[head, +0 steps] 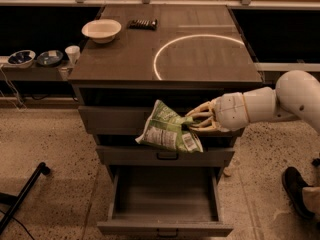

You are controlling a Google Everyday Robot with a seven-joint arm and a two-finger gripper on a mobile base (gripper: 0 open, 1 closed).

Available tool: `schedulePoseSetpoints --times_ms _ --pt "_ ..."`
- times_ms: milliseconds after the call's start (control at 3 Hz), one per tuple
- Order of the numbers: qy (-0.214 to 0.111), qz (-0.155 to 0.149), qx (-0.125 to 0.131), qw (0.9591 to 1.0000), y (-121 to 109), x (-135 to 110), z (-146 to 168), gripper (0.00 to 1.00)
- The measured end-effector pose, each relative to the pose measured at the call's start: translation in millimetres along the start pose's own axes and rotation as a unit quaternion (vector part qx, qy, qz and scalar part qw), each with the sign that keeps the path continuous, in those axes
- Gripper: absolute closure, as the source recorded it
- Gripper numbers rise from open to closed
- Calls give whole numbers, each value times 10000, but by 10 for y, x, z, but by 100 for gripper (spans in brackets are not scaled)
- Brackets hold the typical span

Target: Place green jalapeno chip bag into bottom drawer

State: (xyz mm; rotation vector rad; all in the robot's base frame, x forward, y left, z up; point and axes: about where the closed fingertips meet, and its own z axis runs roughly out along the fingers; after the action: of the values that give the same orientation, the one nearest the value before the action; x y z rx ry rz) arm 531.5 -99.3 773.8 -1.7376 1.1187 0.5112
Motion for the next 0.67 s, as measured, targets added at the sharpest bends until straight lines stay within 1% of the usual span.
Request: schedulePoseSetpoints --times_ms 333,667 --pt "250 109 -287 9992 297 411 330 100" --pt "901 -11 -889 9920 946 1007 564 100"
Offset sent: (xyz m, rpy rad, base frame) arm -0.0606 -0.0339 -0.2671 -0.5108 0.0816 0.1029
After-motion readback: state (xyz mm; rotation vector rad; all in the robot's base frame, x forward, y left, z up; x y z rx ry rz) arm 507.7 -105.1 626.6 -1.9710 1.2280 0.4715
